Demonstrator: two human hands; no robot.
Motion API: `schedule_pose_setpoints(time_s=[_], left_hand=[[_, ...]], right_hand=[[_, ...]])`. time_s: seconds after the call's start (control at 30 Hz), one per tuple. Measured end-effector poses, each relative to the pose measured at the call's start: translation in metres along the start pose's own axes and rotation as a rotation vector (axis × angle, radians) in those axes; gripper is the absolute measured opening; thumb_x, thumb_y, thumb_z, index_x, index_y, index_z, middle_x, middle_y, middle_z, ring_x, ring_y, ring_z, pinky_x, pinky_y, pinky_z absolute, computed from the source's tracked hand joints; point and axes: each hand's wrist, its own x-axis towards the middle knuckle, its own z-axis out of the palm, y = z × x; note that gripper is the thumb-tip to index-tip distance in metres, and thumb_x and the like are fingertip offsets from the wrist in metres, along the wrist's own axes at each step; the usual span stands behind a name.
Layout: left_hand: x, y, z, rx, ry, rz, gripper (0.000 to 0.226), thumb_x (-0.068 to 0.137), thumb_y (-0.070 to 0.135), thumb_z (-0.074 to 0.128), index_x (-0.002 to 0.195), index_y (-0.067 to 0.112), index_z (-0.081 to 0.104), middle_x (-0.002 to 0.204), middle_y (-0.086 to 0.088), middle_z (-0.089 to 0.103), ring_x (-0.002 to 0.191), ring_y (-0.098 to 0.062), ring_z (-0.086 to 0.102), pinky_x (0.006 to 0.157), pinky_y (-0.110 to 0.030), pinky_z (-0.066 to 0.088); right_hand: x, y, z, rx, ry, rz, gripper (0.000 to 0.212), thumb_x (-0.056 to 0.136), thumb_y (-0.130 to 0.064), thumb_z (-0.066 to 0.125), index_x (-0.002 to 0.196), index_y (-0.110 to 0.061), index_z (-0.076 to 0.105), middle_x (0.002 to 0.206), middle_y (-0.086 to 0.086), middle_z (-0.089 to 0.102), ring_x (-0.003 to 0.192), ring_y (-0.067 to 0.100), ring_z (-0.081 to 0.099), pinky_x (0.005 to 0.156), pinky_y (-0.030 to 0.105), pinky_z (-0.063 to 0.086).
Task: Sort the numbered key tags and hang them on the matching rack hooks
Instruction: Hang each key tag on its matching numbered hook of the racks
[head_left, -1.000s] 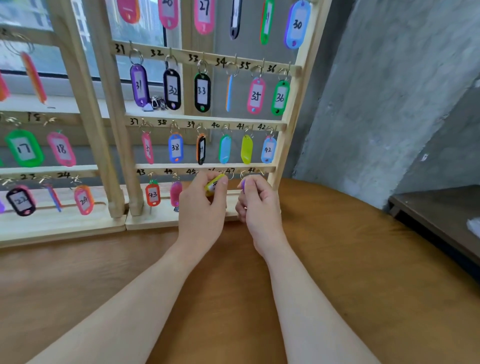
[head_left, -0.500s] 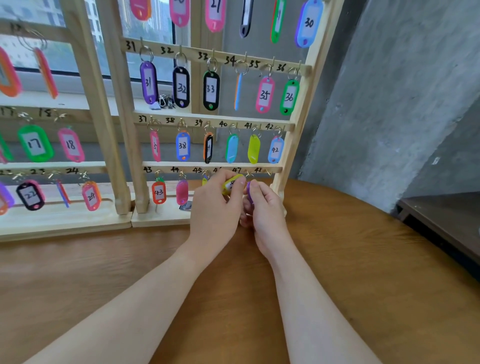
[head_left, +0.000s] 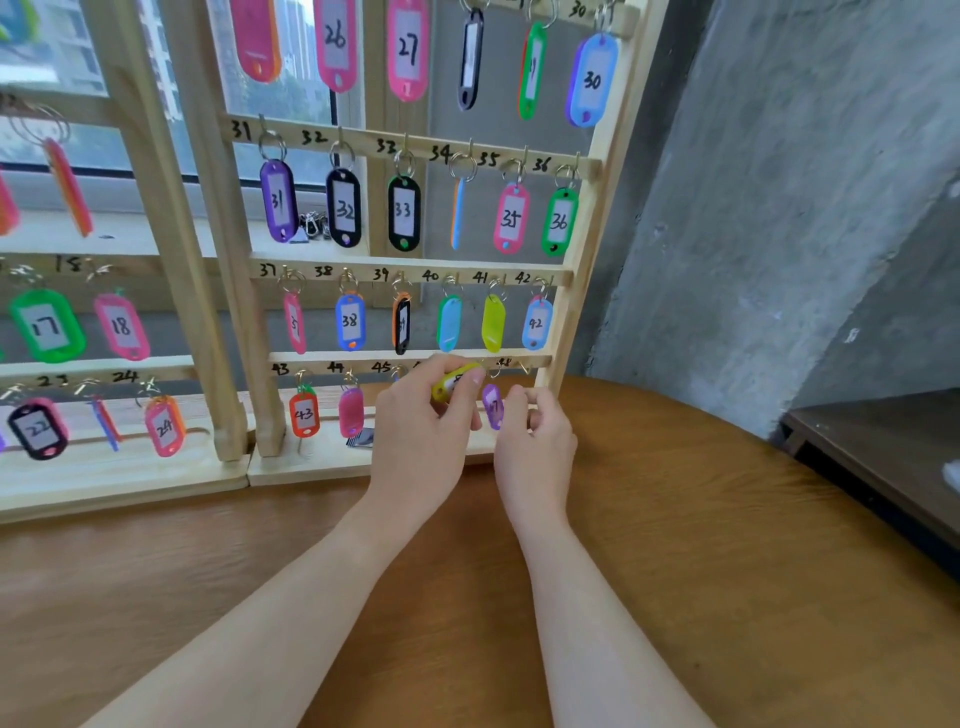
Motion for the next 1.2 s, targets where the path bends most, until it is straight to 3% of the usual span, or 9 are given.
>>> schedule_pose_setpoints(time_s=[0.17,0.37,0.43,0.53,0.6,0.73,0.9,1.03,1.2], left_hand=[[0.001,-0.006,0.001,0.05,-0.003,-0.035,0.015,0.099,0.028,0.06,0.092,0.023,0.072,0.056,0.005,0.063,0.048,-0.005,0.053,0.054,-0.023,0.04],[0.002,-0.006,0.007,0.168,0.07,-0.002,0.017,0.098,0.033,0.061,0.086,0.025,0.071,0.058,0.008,0.064,0.054,-0.007,0.055,0.057,-0.03,0.045],[0.001,-0.009,0.008,0.228,0.056,-0.008,0.021,0.097,0.036,0.06,0.084,0.023,0.071,0.058,0.006,0.065,0.059,-0.009,0.06,0.061,-0.034,0.049],[-0.006,-0.019,0.007,0.25,0.027,-0.061,0.033,0.098,0.038,0.057,0.071,0.021,0.068,0.054,0.007,0.061,0.061,-0.008,0.06,0.063,-0.03,0.047],[-0.011,-0.024,0.007,0.198,0.018,-0.119,0.044,0.099,0.037,0.057,0.06,0.015,0.062,0.053,0.005,0.059,0.059,-0.011,0.056,0.059,-0.032,0.042],[-0.017,-0.024,0.002,0.149,-0.045,-0.188,0.044,0.1,0.032,0.058,0.06,0.016,0.063,0.055,0.009,0.064,0.056,-0.008,0.057,0.059,-0.029,0.042],[-0.026,-0.023,-0.008,0.302,-0.125,-0.273,0.045,0.098,0.036,0.058,0.059,0.014,0.062,0.053,-0.001,0.059,0.058,-0.016,0.056,0.058,-0.033,0.04],[-0.034,-0.016,-0.014,0.381,-0.184,-0.248,0.037,0.097,0.034,0.059,0.064,0.016,0.063,0.059,0.002,0.06,0.064,-0.016,0.057,0.058,-0.031,0.038],[-0.072,0.015,-0.033,0.406,-0.228,-0.229,0.034,0.098,0.037,0.057,0.066,0.025,0.061,0.061,0.009,0.062,0.07,-0.013,0.058,0.058,-0.029,0.038]], right_hand=[[0.003,0.003,0.001,0.03,0.048,0.062,0.034,0.107,-0.028,0.042,0.085,-0.011,0.06,0.074,0.0,0.056,0.064,-0.006,0.05,0.054,0.009,0.04],[0.004,0.004,0.001,0.04,0.029,0.08,0.032,0.107,-0.028,0.043,0.089,-0.011,0.063,0.081,0.005,0.065,0.062,0.002,0.054,0.052,0.011,0.041],[0.004,0.004,0.0,0.04,0.033,0.075,0.032,0.107,-0.027,0.043,0.089,-0.01,0.064,0.08,0.004,0.063,0.062,-0.002,0.053,0.053,0.009,0.041],[0.004,0.004,0.0,0.029,0.039,0.077,0.031,0.107,-0.026,0.044,0.09,-0.012,0.065,0.082,0.0,0.061,0.071,-0.008,0.054,0.057,0.004,0.039],[0.003,0.004,0.0,0.025,0.037,0.085,0.03,0.106,-0.026,0.045,0.09,-0.012,0.066,0.084,0.0,0.063,0.073,-0.001,0.056,0.057,0.004,0.04],[0.002,0.001,-0.002,0.056,0.04,0.1,0.029,0.105,-0.023,0.049,0.085,-0.01,0.065,0.081,0.004,0.064,0.066,0.0,0.054,0.056,0.008,0.041],[-0.01,-0.004,-0.013,0.038,-0.072,0.116,0.025,0.099,-0.031,0.06,0.078,-0.017,0.065,0.078,-0.001,0.065,0.074,0.011,0.059,0.065,0.022,0.048],[-0.025,-0.022,-0.043,-0.075,-0.137,0.057,0.035,0.096,-0.027,0.064,0.062,-0.021,0.053,0.058,-0.009,0.051,0.058,0.008,0.044,0.054,0.018,0.037],[-0.043,-0.049,-0.098,-0.273,-0.262,0.017,0.022,0.093,-0.027,0.062,0.072,-0.022,0.062,0.063,-0.007,0.06,0.061,0.009,0.051,0.057,0.022,0.037]])
